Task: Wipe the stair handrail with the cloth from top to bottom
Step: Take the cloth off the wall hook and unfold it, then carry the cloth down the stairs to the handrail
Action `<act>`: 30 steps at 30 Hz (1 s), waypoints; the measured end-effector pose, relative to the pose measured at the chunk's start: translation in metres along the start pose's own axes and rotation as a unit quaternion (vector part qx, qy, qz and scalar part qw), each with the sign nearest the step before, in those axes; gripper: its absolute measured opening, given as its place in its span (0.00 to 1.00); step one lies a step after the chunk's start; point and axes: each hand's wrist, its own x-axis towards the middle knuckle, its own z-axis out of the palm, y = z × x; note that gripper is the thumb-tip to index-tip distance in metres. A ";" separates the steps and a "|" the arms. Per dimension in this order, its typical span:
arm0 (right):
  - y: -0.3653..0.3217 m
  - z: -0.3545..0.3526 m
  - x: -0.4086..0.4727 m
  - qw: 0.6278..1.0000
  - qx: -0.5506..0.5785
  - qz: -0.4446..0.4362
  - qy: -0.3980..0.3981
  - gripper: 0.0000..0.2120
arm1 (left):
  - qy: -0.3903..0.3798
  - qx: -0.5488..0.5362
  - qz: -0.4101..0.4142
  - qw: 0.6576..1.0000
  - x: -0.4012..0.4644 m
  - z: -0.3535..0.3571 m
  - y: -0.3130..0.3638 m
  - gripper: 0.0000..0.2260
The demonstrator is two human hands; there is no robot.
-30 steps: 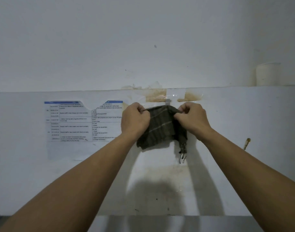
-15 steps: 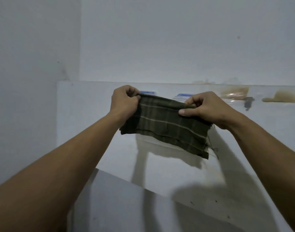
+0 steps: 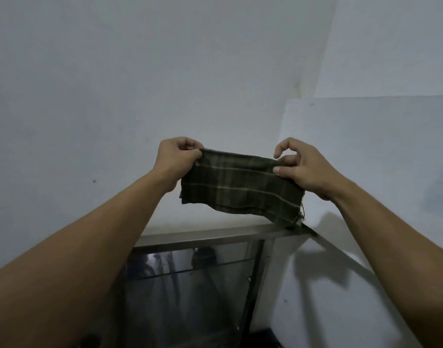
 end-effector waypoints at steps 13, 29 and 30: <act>-0.107 0.318 0.140 0.933 0.070 -0.244 -0.253 0.14 | 0.208 0.333 -0.093 0.915 -0.056 -0.286 -0.069 0.16; -0.379 0.604 0.030 0.703 0.149 -0.550 -0.425 0.20 | 0.460 0.530 -0.248 0.668 -0.301 -0.492 0.023 0.21; -0.401 0.615 0.016 0.692 0.158 -0.562 -0.425 0.19 | 0.469 0.529 -0.253 0.661 -0.316 -0.503 0.033 0.21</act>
